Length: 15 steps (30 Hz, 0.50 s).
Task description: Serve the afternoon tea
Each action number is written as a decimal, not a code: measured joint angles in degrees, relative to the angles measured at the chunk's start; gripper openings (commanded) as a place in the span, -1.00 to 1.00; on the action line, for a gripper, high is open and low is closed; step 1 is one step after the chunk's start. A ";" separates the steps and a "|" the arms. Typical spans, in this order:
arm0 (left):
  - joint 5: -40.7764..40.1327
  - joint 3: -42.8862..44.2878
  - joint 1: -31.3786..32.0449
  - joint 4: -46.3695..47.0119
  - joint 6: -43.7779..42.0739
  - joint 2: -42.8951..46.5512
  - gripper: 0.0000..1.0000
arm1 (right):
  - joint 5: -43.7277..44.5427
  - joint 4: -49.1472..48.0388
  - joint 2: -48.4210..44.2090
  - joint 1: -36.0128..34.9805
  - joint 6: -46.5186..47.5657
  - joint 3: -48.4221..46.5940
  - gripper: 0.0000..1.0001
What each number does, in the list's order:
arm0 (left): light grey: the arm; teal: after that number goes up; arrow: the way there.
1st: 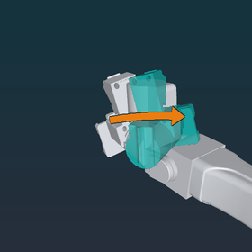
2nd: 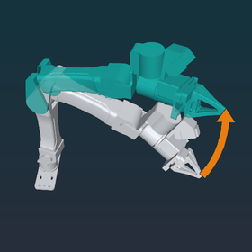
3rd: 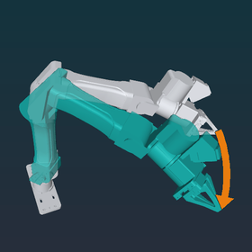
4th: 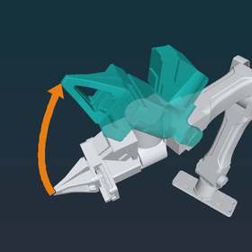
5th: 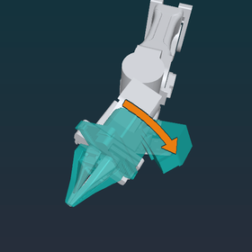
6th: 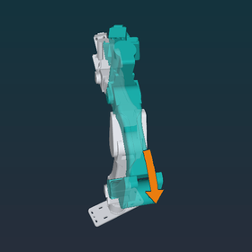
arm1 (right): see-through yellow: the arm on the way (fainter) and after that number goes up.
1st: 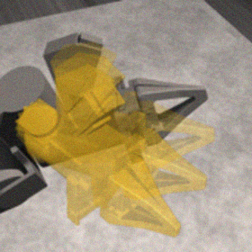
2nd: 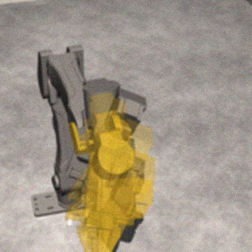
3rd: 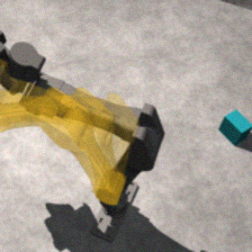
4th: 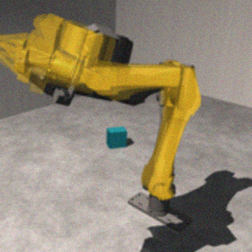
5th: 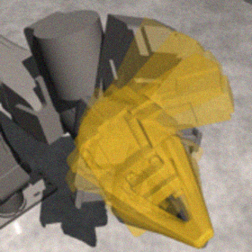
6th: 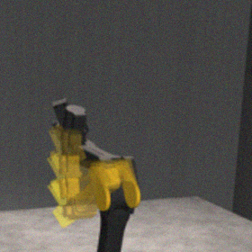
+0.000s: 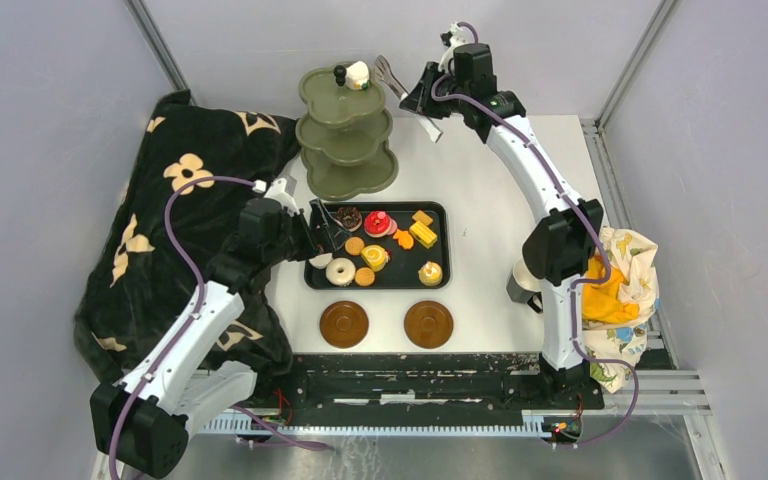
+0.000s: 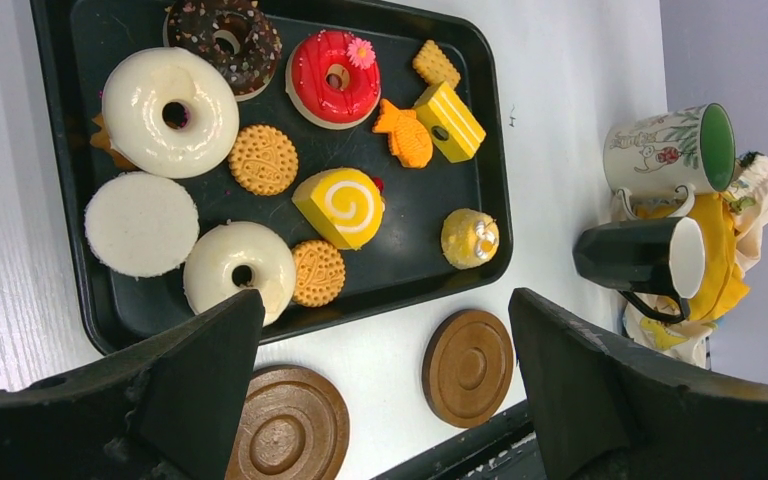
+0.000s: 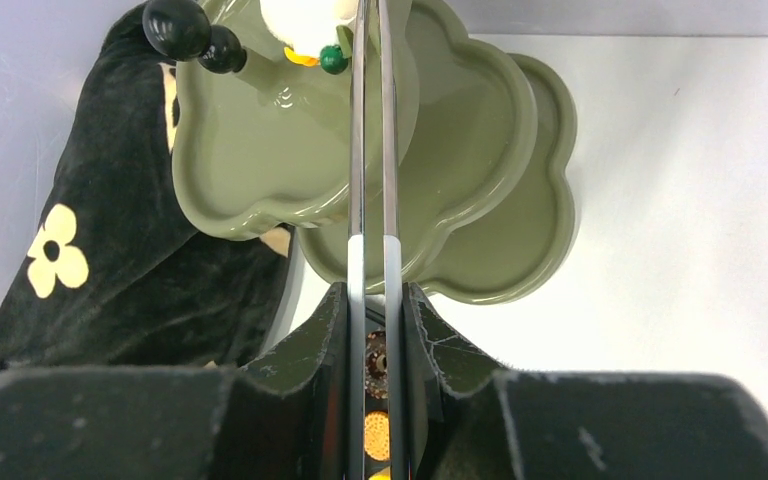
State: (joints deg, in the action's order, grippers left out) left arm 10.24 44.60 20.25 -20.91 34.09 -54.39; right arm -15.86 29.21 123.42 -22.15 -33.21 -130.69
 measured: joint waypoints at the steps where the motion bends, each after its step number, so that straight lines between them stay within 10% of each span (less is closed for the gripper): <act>1: 0.02 0.00 0.00 0.00 0.00 -0.15 0.98 | -0.17 -0.02 0.20 -0.02 -0.04 0.00 -0.98; 15: 0.37 0.00 0.00 -0.07 0.00 -0.15 0.98 | -2.23 -0.79 1.95 -0.24 -1.20 0.00 -0.98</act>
State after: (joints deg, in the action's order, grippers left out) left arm 10.61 44.60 20.25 -20.97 34.09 -54.54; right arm -18.09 28.42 125.36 -22.39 -34.41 -130.69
